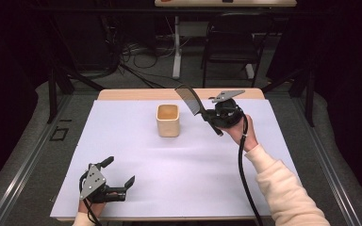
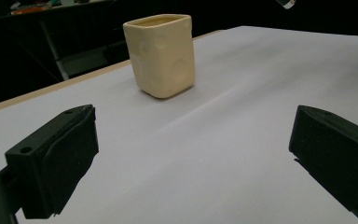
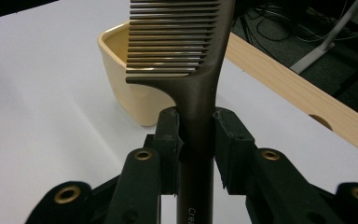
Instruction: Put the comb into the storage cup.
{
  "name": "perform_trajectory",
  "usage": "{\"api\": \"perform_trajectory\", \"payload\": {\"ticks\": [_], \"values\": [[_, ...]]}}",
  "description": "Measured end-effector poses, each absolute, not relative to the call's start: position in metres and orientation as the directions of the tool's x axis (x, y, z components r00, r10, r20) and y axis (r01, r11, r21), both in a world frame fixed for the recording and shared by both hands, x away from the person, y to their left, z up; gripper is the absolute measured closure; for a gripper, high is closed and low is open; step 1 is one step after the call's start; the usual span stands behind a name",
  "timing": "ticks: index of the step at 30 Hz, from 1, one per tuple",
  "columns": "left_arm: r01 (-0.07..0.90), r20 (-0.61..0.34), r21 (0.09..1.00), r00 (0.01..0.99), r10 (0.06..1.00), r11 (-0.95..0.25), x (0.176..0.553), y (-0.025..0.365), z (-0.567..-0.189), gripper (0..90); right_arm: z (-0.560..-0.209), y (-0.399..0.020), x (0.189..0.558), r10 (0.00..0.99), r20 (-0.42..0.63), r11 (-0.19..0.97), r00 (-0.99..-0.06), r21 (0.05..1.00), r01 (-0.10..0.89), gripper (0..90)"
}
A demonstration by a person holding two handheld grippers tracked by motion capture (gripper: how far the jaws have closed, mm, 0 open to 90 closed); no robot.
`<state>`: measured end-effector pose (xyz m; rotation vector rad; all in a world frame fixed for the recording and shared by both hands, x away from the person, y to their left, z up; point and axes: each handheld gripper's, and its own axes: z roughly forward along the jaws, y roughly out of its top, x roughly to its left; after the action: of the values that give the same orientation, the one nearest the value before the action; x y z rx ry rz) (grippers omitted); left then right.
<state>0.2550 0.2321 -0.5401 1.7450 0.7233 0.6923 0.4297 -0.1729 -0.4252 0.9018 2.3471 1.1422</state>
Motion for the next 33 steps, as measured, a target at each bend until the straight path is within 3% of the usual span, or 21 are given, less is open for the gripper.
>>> {"api": "perform_trajectory", "payload": {"ticks": [33], "values": [[0.15, 0.088, 0.959, 0.65, 0.755, -0.241, 0.256, 0.231, -0.54, 0.0, -0.415, -0.16, 0.446, 0.696, -0.061, 0.455, -0.716, 0.808, 0.373, 72.1]]}}
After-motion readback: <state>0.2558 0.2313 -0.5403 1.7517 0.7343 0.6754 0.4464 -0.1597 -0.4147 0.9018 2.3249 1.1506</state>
